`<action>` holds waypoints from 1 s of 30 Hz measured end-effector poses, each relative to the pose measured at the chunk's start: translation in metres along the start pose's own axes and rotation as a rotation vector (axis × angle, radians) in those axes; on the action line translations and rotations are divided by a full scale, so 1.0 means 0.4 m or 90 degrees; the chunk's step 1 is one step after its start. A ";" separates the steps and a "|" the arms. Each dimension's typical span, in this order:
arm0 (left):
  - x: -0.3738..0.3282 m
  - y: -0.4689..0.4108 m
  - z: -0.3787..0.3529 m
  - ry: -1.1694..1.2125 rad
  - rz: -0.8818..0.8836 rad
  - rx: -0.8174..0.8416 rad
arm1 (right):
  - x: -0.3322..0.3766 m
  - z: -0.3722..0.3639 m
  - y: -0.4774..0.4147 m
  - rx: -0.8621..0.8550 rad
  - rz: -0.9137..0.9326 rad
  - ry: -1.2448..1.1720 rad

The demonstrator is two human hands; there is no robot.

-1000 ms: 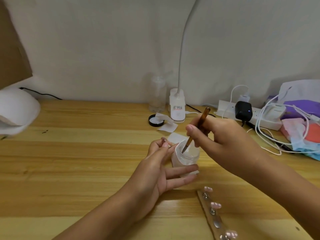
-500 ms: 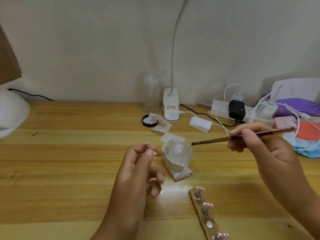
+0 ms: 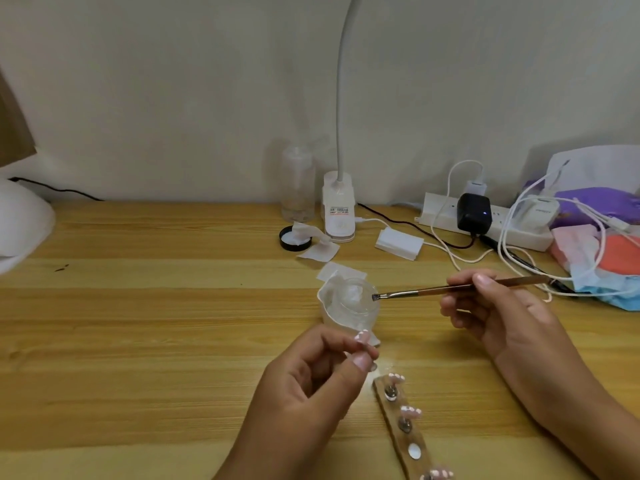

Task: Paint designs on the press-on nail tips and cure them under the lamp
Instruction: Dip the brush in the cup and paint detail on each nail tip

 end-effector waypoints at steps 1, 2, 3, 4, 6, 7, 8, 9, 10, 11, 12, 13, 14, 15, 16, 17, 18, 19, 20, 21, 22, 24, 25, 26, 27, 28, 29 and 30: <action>0.000 -0.001 -0.002 -0.001 0.007 0.001 | -0.001 0.000 0.000 0.002 -0.001 0.002; 0.001 -0.003 -0.003 -0.006 0.012 0.006 | -0.001 0.000 -0.001 0.003 -0.001 0.000; 0.000 -0.004 -0.004 -0.007 0.019 0.010 | 0.000 0.000 -0.002 0.002 0.000 -0.002; 0.000 -0.006 -0.003 -0.010 0.020 0.009 | 0.000 0.001 -0.002 -0.001 0.001 -0.004; 0.001 -0.007 0.001 -0.006 0.016 -0.002 | 0.000 0.004 -0.001 -0.007 0.003 -0.006; 0.000 -0.008 0.001 -0.003 0.017 -0.003 | 0.000 0.007 -0.001 -0.011 0.005 -0.004; 0.000 -0.008 0.001 -0.002 0.014 0.004 | 0.000 0.010 0.000 -0.014 0.005 -0.001; 0.001 -0.008 0.001 -0.006 0.009 0.007 | -0.001 0.012 0.001 -0.017 0.006 0.002; 0.005 -0.008 0.002 -0.007 0.003 0.007 | -0.001 0.014 0.002 -0.019 0.006 0.005; 0.008 -0.009 0.003 -0.008 0.001 0.002 | -0.002 0.016 0.002 -0.022 0.007 0.007; 0.009 -0.010 0.004 -0.008 0.001 0.001 | -0.002 0.017 0.003 -0.025 0.008 0.006; 0.010 -0.011 0.005 -0.010 0.000 0.003 | -0.001 0.019 0.004 -0.028 0.009 0.001; 0.011 -0.011 0.005 -0.014 0.000 0.001 | -0.001 0.020 0.005 -0.029 0.012 -0.010; 0.012 -0.012 0.007 -0.019 -0.003 -0.002 | 0.001 0.021 0.006 -0.026 0.019 -0.027; 0.011 -0.012 0.007 -0.027 -0.004 -0.004 | 0.003 0.021 0.008 -0.021 0.029 -0.047; 0.011 -0.011 0.007 -0.037 -0.004 0.000 | 0.006 0.021 0.011 -0.015 0.040 -0.066; 0.009 -0.011 0.006 -0.045 -0.004 0.004 | 0.008 0.019 0.013 -0.007 0.048 -0.086; 0.008 -0.010 0.004 -0.052 -0.002 0.007 | 0.009 0.017 0.015 0.002 0.052 -0.106; 0.007 -0.009 0.004 -0.058 0.004 0.008 | 0.008 0.015 0.018 0.014 0.051 -0.126; 0.007 -0.009 0.003 -0.063 0.011 0.009 | 0.005 0.012 0.019 0.027 0.048 -0.144; 0.007 -0.008 0.003 -0.066 0.015 0.009 | 0.004 0.008 0.020 0.039 0.043 -0.157; 0.006 -0.008 0.003 -0.069 0.014 0.010 | 0.002 0.001 0.021 0.061 0.031 -0.165; 0.006 -0.008 0.002 -0.070 0.013 0.011 | 0.001 -0.002 0.022 0.068 0.027 -0.163; 0.006 -0.009 0.001 -0.068 0.012 0.010 | 0.001 -0.004 0.022 0.075 0.025 -0.159; 0.006 -0.009 0.001 -0.067 0.011 0.008 | 0.002 -0.007 0.023 0.081 0.024 -0.156; 0.007 -0.010 0.000 -0.067 0.011 0.003 | 0.004 -0.008 0.025 0.086 0.025 -0.155; 0.008 -0.010 0.001 -0.068 0.011 0.000 | 0.006 -0.010 0.028 0.090 0.027 -0.153; 0.009 -0.010 0.001 -0.068 0.011 -0.001 | 0.008 -0.011 0.030 0.093 0.029 -0.149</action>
Point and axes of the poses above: each hand's wrist, its own y-axis away from the middle knuckle, its own z-axis out of the back of the hand, x = y × z, the point moved 4 cm from there along -y, towards the middle knuckle, and after that the axes turned 6 degrees about x, right-handed, at the moved point
